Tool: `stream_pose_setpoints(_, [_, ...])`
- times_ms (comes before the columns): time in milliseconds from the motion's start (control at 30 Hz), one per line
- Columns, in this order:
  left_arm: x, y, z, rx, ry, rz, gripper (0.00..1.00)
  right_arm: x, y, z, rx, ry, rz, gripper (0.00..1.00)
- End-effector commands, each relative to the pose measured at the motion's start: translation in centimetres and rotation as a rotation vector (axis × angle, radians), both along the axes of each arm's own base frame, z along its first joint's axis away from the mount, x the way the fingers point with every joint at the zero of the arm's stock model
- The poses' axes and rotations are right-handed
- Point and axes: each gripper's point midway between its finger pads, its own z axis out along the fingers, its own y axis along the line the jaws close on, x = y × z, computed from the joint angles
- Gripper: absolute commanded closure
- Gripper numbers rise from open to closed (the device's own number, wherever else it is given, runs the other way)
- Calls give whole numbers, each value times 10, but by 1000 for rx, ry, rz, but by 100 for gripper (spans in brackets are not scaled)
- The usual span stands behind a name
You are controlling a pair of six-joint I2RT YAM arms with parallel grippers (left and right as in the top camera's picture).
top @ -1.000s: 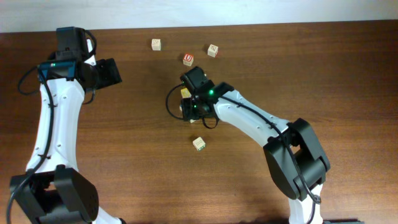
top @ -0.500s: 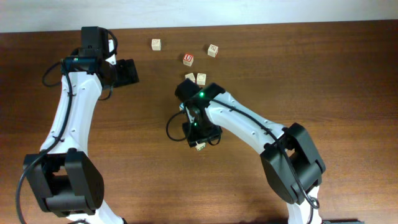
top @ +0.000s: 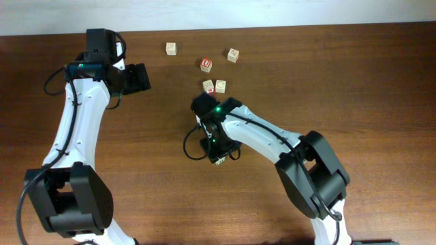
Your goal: Rotate 4 blocks
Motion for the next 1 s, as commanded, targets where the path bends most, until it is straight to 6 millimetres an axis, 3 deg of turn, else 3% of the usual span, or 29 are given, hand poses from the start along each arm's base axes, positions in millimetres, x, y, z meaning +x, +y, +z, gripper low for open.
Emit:
stream_pose_setpoints(0, [4,3,7,5,-15,10,5,-3,-1,-4,-2,10,12,61])
stream_pose_setpoints(133, [4,3,7,5,-16,10,5,10,-14,-5,-74,-40,-106,76])
stream_pose_setpoints(300, [4,3,7,4,-15,9,5,46,-53,-5,-100,-71,-375,77])
stream_pose_setpoints(467, [3,2,6,4,-12,8,5,76,-77,-4,-67,-107,-475,76])
stream_pose_setpoints(800, [-3,2,3,1,14,7,4,87,-99,-4,-64,-98,-536,75])
stream_pose_setpoints(967, [-3,2,3,1,15,7,4,85,-94,-1,-40,-78,-516,53])
